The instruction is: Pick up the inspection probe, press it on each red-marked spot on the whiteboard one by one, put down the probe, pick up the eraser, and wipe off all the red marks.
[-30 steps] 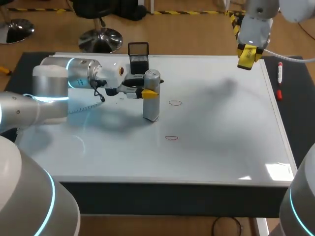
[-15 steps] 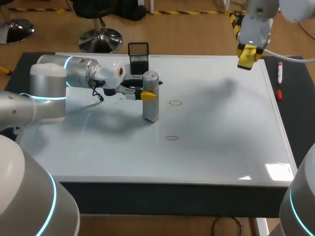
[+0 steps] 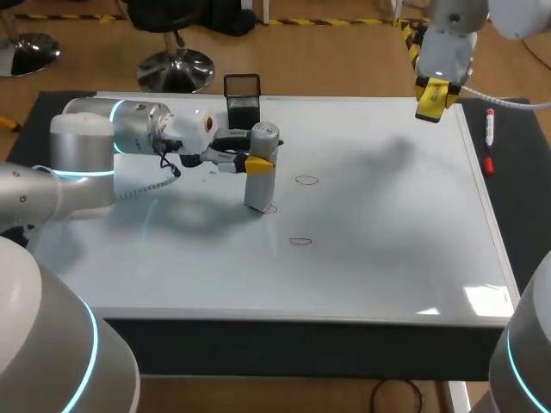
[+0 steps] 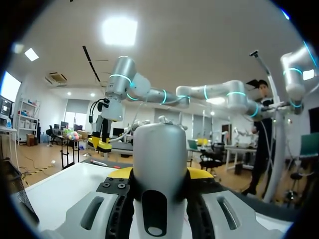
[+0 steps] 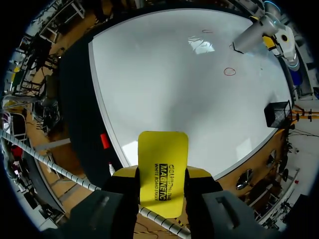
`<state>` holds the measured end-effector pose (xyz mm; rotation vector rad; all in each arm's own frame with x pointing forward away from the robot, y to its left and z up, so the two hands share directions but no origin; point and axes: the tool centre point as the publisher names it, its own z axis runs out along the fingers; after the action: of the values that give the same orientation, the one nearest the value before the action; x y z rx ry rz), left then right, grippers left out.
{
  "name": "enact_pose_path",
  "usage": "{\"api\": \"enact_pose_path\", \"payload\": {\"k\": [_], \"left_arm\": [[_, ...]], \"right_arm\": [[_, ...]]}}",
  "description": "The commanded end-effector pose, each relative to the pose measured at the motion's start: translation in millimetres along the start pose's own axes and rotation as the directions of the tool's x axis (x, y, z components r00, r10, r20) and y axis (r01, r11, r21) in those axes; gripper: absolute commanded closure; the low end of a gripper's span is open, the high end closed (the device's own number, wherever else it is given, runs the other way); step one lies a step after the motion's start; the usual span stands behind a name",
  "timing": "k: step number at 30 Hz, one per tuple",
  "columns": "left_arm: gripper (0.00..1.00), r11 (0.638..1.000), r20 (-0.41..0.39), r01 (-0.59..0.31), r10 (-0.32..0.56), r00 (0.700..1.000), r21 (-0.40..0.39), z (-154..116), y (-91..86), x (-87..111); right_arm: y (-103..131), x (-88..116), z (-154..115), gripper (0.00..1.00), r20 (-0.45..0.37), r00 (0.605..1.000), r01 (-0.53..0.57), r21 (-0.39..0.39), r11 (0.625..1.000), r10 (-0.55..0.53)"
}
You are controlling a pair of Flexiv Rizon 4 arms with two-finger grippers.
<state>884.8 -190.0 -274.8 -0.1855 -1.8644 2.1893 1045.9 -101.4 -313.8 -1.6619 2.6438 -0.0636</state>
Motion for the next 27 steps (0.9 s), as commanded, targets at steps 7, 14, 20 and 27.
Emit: {"api": "enact_pose_path", "payload": {"k": [7, 14, 20, 27], "left_arm": [[1.00, 0.999, 0.015, -0.043, 0.042, 0.999, 0.032, -6, -30.6, 2.7], [1.00, 0.995, 0.087, -0.082, 0.077, 0.993, 0.058, -32, -52.6, -15.6], [1.00, 0.991, 0.172, -0.125, 0.114, 0.979, 0.055, -70, -73.6, -36.1], [1.00, 0.987, 0.245, -0.154, 0.139, 0.959, 0.042, -108, -91.8, -54.8]], "right_arm": [[0, 1, -1, 1.00, -0.001, 1.000, 0.002, 0.002, 1.000, -0.002], [0, 1, -1, 1.00, -0.001, 1.000, 0.002, 0.002, 1.000, -0.002], [0, 1, -1, 1.00, -0.001, 1.000, 0.002, 0.002, 1.000, -0.002], [0, 1, -1, 1.00, -0.001, 1.000, 0.002, 0.002, 1.000, -0.002]]}}
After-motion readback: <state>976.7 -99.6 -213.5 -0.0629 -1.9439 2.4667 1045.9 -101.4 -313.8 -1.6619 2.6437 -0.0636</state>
